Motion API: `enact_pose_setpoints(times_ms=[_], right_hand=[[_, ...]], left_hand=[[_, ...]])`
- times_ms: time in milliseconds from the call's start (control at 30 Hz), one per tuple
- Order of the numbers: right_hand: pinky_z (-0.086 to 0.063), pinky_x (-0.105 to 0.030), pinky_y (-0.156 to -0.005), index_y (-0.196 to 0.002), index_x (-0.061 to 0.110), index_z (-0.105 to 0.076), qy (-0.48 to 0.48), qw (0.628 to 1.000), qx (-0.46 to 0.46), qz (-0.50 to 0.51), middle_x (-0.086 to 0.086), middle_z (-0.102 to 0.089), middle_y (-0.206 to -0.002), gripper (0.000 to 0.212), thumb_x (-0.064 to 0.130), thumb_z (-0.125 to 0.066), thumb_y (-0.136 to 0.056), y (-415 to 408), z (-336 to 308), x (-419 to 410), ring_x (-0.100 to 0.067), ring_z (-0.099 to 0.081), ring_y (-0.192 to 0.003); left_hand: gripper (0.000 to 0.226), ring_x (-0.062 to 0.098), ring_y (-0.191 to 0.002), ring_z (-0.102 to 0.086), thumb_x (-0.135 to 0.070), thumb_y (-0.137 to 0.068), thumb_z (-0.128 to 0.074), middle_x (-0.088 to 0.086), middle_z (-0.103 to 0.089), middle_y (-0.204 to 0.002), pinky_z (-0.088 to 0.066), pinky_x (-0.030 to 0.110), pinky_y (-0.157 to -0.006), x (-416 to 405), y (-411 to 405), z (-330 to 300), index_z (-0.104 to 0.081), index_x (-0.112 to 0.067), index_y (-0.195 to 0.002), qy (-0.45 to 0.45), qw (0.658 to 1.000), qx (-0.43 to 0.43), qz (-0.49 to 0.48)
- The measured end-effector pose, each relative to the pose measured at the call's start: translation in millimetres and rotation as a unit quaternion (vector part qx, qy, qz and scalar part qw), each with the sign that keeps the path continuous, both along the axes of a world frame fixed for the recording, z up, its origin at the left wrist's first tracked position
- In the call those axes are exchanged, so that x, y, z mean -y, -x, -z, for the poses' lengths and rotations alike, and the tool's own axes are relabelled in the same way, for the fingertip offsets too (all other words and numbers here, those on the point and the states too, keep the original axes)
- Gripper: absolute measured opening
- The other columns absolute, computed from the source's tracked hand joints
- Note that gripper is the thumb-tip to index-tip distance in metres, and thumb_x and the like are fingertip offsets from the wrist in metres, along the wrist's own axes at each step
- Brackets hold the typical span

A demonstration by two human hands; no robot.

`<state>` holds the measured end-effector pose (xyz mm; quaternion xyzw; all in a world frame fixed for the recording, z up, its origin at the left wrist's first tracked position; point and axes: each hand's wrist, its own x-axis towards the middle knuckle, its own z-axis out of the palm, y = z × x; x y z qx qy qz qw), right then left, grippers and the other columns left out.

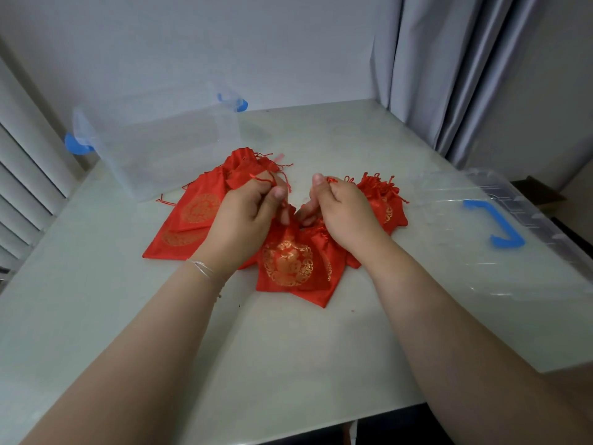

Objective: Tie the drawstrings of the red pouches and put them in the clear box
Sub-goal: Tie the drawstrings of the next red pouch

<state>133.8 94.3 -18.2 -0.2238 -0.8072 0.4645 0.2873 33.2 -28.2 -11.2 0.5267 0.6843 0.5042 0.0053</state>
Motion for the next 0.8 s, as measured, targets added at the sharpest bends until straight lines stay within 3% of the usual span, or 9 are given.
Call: enact_pose_setpoints(times_ms=[67,167,267,367,433,533,667,733,800], right_hand=[[-0.047,-0.015,-0.06,-0.08,0.013,-0.054,0.01,0.999,-0.032,-0.018,0.001,-0.073,-0.074,0.039,0.032,-0.03,-0.103,-0.9,0.9,1.9,-0.009,-0.067,-0.061],[-0.049,-0.024,-0.071,-0.091,0.012,-0.064,-0.117,0.986,-0.112,-0.03,0.002,-0.069,-0.092,0.032,0.029,-0.039,-0.101,-2.9,2.5,5.5,-0.005,-0.064,-0.073],[-0.049,-0.025,-0.078,-0.102,0.01,-0.069,-0.27,0.947,-0.17,-0.05,-0.005,-0.06,-0.103,0.023,0.019,-0.048,-0.097,-1.2,5.0,8.2,-0.002,-0.057,-0.093],[-0.052,-0.028,-0.073,-0.111,0.013,-0.068,-0.321,0.931,-0.161,-0.056,-0.001,-0.061,-0.11,0.025,0.004,-0.057,-0.09,0.7,7.6,9.3,0.006,-0.056,-0.095],[-0.054,-0.032,-0.07,-0.114,0.017,-0.067,-0.327,0.933,-0.147,-0.04,0.003,-0.062,-0.111,0.03,0.003,-0.059,-0.088,1.5,8.8,8.5,0.001,-0.06,-0.097],[-0.053,-0.033,-0.07,-0.113,0.021,-0.066,-0.31,0.941,-0.134,-0.016,0.009,-0.064,-0.108,0.025,0.013,-0.056,-0.092,1.8,7.5,7.5,-0.002,-0.061,-0.098],[-0.053,-0.034,-0.069,-0.112,0.024,-0.066,-0.281,0.954,-0.104,0.004,0.009,-0.069,-0.1,0.031,0.036,-0.043,-0.095,1.2,6.9,10.4,-0.009,-0.065,-0.09],[-0.05,-0.032,-0.064,-0.11,0.026,-0.066,-0.27,0.959,-0.086,0.021,0.007,-0.069,-0.084,0.037,0.044,-0.038,-0.095,1.0,6.2,10.8,-0.009,-0.064,-0.075],[-0.042,-0.028,-0.055,-0.108,0.027,-0.067,-0.274,0.959,-0.067,0.035,0.007,-0.061,-0.064,0.038,0.047,-0.037,-0.095,1.8,6.0,10.3,-0.005,-0.051,-0.057]], left_hand=[[0.029,0.0,-0.05,-0.051,-0.018,-0.1,-0.044,-0.005,-0.056,-0.058,-0.035,0.009,-0.05,-2.6,2.3,-0.3,-0.051,-0.012,-0.072,0.031,0.998,-0.004,-0.061],[0.033,0.0,-0.04,-0.045,-0.023,-0.098,-0.049,-0.006,-0.056,-0.054,-0.032,0.011,-0.044,-6.3,7.6,2.1,-0.053,-0.014,-0.066,0.073,0.99,0.063,-0.105],[0.032,0.002,-0.039,-0.042,-0.027,-0.093,-0.058,-0.009,-0.056,-0.045,-0.032,0.014,-0.043,-6.1,3.6,1.7,-0.057,-0.008,-0.067,0.089,0.985,0.126,-0.079],[0.026,0.002,-0.044,-0.047,-0.018,-0.093,-0.059,-0.008,-0.057,-0.045,-0.037,0.012,-0.046,-2.9,-5.4,-2.8,-0.059,-0.002,-0.072,0.11,0.981,0.16,-0.024],[0.025,0.003,-0.046,-0.049,-0.015,-0.093,-0.057,-0.008,-0.058,-0.046,-0.039,0.012,-0.049,-0.8,-9.5,-7.0,-0.058,-0.008,-0.069,0.126,0.977,0.169,0.005],[0.036,-0.001,-0.041,-0.045,-0.02,-0.096,-0.053,-0.01,-0.056,-0.045,-0.034,0.009,-0.045,2.7,-13.3,-11.3,-0.056,-0.012,-0.061,0.163,0.976,0.142,0.026],[0.034,-0.003,-0.044,-0.046,-0.016,-0.099,-0.044,-0.005,-0.057,-0.058,-0.035,0.009,-0.048,8.2,-14.8,-18.9,-0.06,-0.01,-0.07,0.215,0.966,0.119,0.079],[0.027,-0.005,-0.051,-0.051,-0.007,-0.099,-0.043,-0.011,-0.06,-0.06,-0.038,0.006,-0.051,10.6,-12.5,-21.9,-0.062,-0.005,-0.08,0.233,0.955,0.142,0.114],[0.018,-0.004,-0.061,-0.056,-0.004,-0.097,-0.046,-0.009,-0.064,-0.069,-0.044,0.008,-0.059,11.6,-9.8,-22.2,-0.063,-0.002,-0.09,0.242,0.948,0.158,0.133]])
